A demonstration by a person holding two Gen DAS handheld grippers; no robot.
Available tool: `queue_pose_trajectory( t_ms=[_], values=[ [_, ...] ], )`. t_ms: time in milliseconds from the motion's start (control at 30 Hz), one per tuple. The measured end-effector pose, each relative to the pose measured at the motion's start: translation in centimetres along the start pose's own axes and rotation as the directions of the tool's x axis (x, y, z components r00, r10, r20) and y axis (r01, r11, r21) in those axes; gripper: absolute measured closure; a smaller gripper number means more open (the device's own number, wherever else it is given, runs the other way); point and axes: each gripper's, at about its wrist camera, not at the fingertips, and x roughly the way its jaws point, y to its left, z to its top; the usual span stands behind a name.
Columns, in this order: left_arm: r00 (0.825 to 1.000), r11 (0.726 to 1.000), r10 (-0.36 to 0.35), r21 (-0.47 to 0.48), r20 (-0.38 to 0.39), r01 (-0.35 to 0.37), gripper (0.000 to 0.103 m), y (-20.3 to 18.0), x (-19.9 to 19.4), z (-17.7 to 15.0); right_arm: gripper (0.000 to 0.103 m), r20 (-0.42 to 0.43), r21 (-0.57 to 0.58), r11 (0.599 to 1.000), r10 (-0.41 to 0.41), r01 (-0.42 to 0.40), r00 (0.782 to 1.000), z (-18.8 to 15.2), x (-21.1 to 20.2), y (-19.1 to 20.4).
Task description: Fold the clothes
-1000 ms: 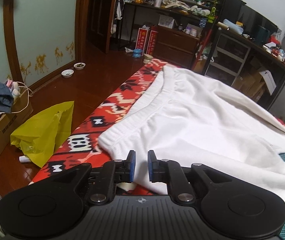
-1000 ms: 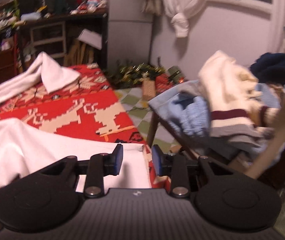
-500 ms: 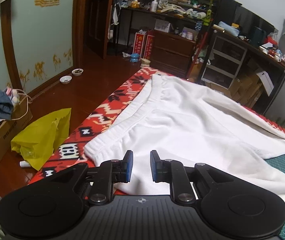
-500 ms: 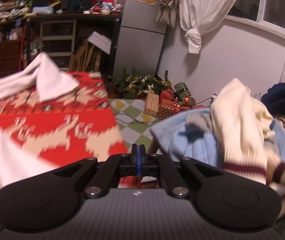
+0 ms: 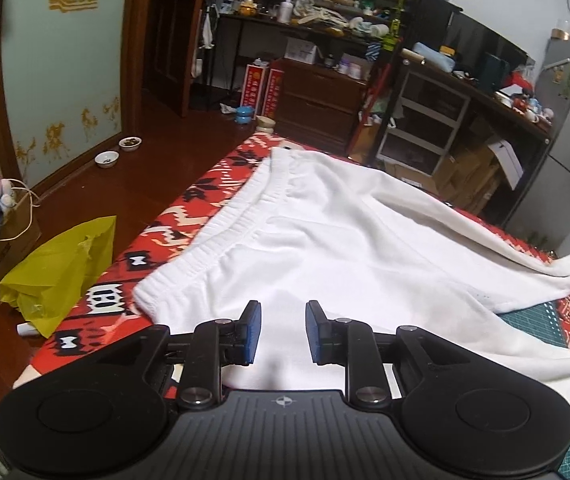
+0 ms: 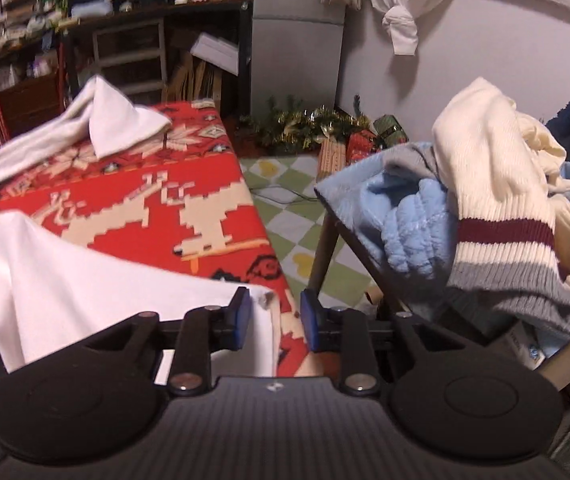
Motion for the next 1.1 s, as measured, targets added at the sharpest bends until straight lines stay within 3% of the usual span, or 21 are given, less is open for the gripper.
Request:
queue_pose_trajectory(
  t_ms=[67,333,567,633,733,900,967,1100],
  values=[
    [1.0,1.0,0.004,0.001,-0.003,-0.004,0.079,0.0,-0.1,-0.3,0.101,0.014,-0.006,1.0,-0.003,0.003,1.0,0.7,0.1,0.3],
    [0.999,0.999,0.035,0.004,-0.009,-0.035,0.079,0.1,-0.8,-0.4,0.102,0.082,0.008,0.999,-0.054,0.053,0.995,5.4,1.6,0.5],
    [1.0,1.0,0.023,0.02,-0.004,-0.023,0.079,-0.5,-0.7,-0.1,0.1,0.04,0.063,0.991,-0.119,0.116,0.992,9.0,6.5,0.6],
    [1.0,1.0,0.005,0.015,-0.006,-0.005,0.079,-0.6,-0.6,-0.2,0.091,0.028,0.078,0.988,-0.136,0.133,0.99,9.5,7.0,0.5],
    [0.998,0.999,-0.052,0.006,-0.026,0.052,0.077,-1.0,-0.3,-0.3,0.065,0.05,0.101,0.99,-0.108,0.103,0.993,9.7,4.9,0.4],
    [0.987,0.985,-0.154,0.07,-0.055,0.157,0.061,-3.7,0.4,-0.9,0.003,0.108,0.022,1.0,-0.016,0.014,0.994,7.6,-1.2,3.5],
    [0.982,0.976,-0.181,0.113,-0.061,0.187,0.048,-5.2,0.6,-1.4,0.0,0.123,-0.016,1.0,0.026,-0.024,0.992,6.3,-3.4,5.3],
    [0.967,0.949,-0.241,0.19,-0.078,0.251,0.029,-7.9,1.1,-3.0,0.0,0.063,-0.024,0.993,0.115,-0.113,0.991,3.5,-5.3,9.8]
  ],
)
